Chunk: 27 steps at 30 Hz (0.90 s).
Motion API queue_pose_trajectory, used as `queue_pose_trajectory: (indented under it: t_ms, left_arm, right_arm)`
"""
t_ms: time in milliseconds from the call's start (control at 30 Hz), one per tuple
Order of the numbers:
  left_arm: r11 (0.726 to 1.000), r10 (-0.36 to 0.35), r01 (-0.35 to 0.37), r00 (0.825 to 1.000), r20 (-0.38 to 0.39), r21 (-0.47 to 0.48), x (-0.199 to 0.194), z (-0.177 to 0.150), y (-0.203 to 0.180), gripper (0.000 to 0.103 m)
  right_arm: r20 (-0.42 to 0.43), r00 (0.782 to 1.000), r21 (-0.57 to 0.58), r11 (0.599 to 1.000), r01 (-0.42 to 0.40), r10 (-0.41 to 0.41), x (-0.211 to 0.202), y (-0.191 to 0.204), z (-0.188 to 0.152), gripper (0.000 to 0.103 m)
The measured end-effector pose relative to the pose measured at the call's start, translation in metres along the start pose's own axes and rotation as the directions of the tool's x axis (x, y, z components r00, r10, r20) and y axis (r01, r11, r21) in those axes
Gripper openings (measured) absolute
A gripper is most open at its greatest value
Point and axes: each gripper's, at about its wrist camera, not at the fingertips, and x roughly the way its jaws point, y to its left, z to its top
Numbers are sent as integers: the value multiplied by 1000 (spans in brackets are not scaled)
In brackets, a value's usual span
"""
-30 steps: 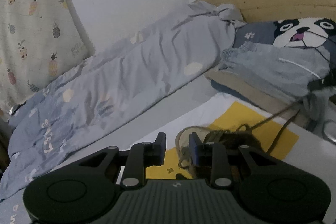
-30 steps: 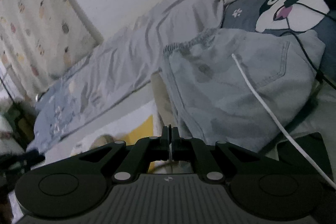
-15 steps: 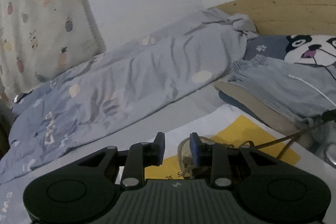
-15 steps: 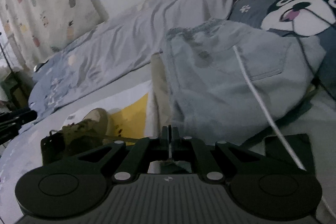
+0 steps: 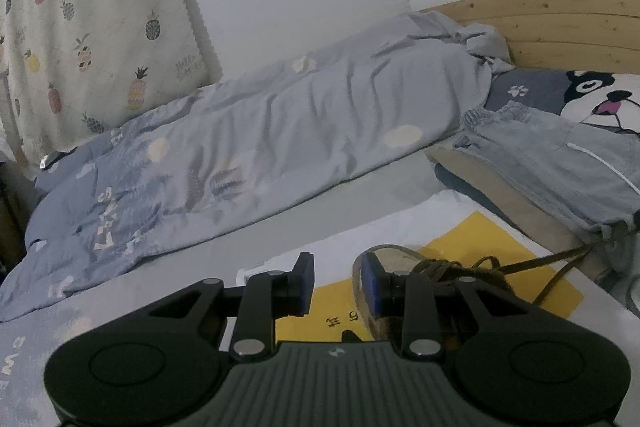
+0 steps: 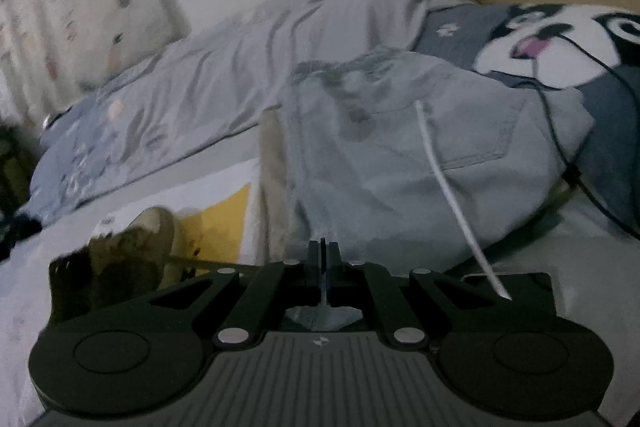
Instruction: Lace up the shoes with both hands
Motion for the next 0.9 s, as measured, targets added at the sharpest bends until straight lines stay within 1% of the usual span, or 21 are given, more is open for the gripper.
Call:
queue_pose_trajectory:
  t_ms: [67, 167, 200, 267, 300, 333, 367, 400, 433, 500, 567, 633, 667, 700, 800, 833, 900]
  left_arm:
    - [1000, -8, 8, 1000, 8, -3, -1, 1, -3, 26]
    - [1000, -27, 27, 999, 23, -8, -1, 4, -10, 28]
    - [999, -37, 37, 999, 29, -10, -1, 5, -13, 31]
    - [998, -60, 61, 997, 41, -7, 0, 8, -20, 33]
    - [997, -72, 72, 996, 45, -1, 1, 10, -26, 33]
    - [997, -83, 83, 995, 48, 5, 2, 12, -31, 33]
    - [996, -93, 93, 994, 52, 11, 3, 13, -36, 33]
    - [994, -107, 106, 993, 54, 16, 4, 15, -42, 33]
    - [993, -119, 119, 991, 58, 19, 4, 16, -47, 33]
    - [989, -145, 144, 988, 60, 16, 6, 19, -58, 34]
    - [985, -171, 170, 984, 54, 22, 9, 20, -71, 34]
    - [978, -206, 205, 978, 40, 42, 13, 20, -88, 34]
    - [974, -222, 220, 975, 31, 53, 15, 19, -98, 34]
    - [970, -238, 236, 971, 22, 64, 17, 18, -108, 34]
    - [955, -286, 286, 958, -16, 74, 26, 15, -135, 34]
    - [952, -293, 295, 956, -29, 81, 30, 14, -144, 34]
    - [947, -301, 306, 952, -55, 97, 38, 11, -162, 34]
  right_arm:
    - [-53, 996, -77, 994, -72, 68, 3, 11, -2, 1]
    - [-157, 977, -188, 967, -171, 142, 9, 27, -8, 1]
    - [-183, 971, -216, 957, -192, 154, 10, 31, -10, 1]
    - [-206, 963, -261, 939, -224, 172, 9, 38, -11, 2]
    - [-205, 962, -272, 934, -231, 178, 8, 40, -9, 4]
    - [-191, 965, -271, 935, -230, 182, 5, 39, -6, 12]
    - [-177, 967, -268, 937, -225, 182, 3, 38, -2, 23]
    - [-151, 973, -257, 943, -210, 176, 0, 36, 2, 30]
    - [-122, 978, -246, 950, -194, 168, -3, 33, 7, 40]
    - [-35, 990, -181, 973, -143, 139, -10, 24, 17, 40]
    - [76, 995, -102, 993, -60, 68, -16, 13, 23, 42]
    - [152, 988, -56, 998, 22, -13, -19, 6, 27, 44]
    - [183, 982, -34, 998, 61, -53, -19, 3, 28, 44]
    - [202, 976, -17, 997, 82, -76, -20, 1, 29, 44]
    - [235, 965, -5, 992, 122, -118, -16, 0, 31, 48]
    - [244, 960, -8, 990, 141, -135, -15, 1, 32, 51]
    - [272, 949, -19, 985, 170, -159, -16, 5, 35, 52]
